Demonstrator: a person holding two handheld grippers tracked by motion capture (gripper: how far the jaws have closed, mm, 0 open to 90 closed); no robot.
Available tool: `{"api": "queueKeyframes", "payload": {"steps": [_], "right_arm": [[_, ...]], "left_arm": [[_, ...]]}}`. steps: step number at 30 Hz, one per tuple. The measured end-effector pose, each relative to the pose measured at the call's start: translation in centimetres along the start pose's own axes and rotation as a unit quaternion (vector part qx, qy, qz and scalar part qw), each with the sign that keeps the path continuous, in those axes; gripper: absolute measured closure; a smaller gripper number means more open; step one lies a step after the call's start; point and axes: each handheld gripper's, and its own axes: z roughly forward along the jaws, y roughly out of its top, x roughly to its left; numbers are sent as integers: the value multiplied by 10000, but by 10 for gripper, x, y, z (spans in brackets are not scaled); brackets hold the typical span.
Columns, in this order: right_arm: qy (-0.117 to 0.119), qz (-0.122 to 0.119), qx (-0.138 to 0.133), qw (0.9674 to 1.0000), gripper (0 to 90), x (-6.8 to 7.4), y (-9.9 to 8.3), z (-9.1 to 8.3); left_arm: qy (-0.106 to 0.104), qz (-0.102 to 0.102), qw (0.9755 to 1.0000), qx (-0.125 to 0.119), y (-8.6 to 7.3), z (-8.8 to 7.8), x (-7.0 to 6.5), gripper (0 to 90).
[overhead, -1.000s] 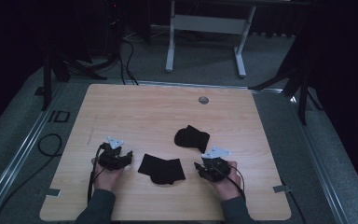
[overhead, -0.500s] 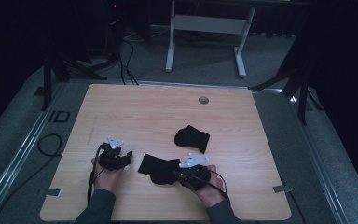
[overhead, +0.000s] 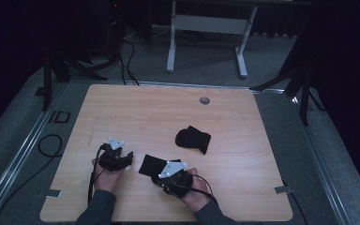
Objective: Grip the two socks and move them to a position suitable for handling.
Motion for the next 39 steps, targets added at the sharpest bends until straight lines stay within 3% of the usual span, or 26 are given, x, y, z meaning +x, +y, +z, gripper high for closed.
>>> {"api": "queueKeyframes", "payload": {"steps": [2, 3, 8, 11, 16, 21, 26, 30, 34, 36, 39], "right_arm": [[20, -36, 28, 10000, 771, 1, 1, 3], [80, -86, 195, 9997, 753, 1, 2, 11], [115, -42, 476, 9988, 723, -1, 0, 27], [117, -8, 475, 9988, 719, -1, -1, 29], [153, 212, 537, 9982, 721, -4, 2, 31], [38, 418, 581, 9974, 818, -6, 5, 33], [250, 815, 555, 9948, 865, -16, 4, 33], [419, 1034, 491, 9925, 868, -21, 2, 33], [435, 1048, 473, 9924, 868, -22, 1, 33], [427, 1062, 459, 9924, 868, -21, 1, 33], [423, 1041, 459, 9926, 868, -21, 1, 33]], "left_arm": [[1, 1, 10000, 1, 0, 0, 0, 466], [0, 7, 10000, 5, 0, 0, 0, 466], [0, 10, 10000, 6, 0, 0, 0, 466], [1, 8, 10000, 6, 0, 0, 0, 468], [-17, 17, 10000, 28, 0, -1, -1, 488], [-36, 21, 10000, 67, 0, -2, -1, 544], [-141, -14, 9998, 114, 0, -5, -3, 615], [-313, 186, 9993, 47, 0, -9, -11, 653], [-493, 422, 9978, -114, 0, -12, -25, 682], [-566, 641, 9960, -275, 0, -15, -35, 710], [-645, 703, 9948, -368, 0, -17, -41, 730]]}}
